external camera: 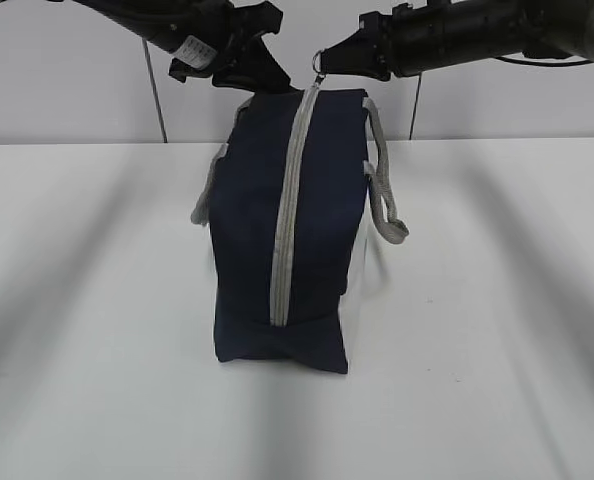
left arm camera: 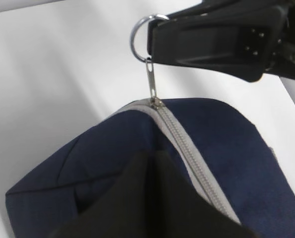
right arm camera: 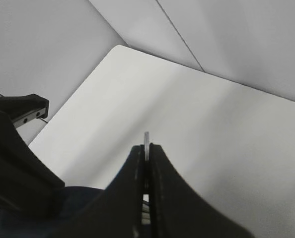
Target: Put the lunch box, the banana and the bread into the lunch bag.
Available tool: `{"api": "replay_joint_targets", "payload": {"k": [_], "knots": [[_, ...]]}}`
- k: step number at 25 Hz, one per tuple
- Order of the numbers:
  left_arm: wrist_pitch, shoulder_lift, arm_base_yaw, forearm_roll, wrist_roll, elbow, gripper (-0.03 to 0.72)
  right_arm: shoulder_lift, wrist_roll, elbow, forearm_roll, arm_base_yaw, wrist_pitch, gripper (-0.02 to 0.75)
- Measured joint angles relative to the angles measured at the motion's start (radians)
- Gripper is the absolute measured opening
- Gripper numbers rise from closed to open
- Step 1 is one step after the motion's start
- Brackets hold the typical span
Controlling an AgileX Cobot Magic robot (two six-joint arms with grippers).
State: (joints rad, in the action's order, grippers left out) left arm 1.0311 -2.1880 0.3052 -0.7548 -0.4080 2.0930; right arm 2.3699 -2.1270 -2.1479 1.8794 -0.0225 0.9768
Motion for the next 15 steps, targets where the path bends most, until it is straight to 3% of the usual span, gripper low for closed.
{"api": "replay_joint_targets", "payload": {"k": [15], "knots": [[0.01, 0.018, 0.028, 0.009, -0.037, 0.0, 0.002, 0.038, -0.02, 0.0, 0.0, 0.0, -0.021, -0.016]]}}
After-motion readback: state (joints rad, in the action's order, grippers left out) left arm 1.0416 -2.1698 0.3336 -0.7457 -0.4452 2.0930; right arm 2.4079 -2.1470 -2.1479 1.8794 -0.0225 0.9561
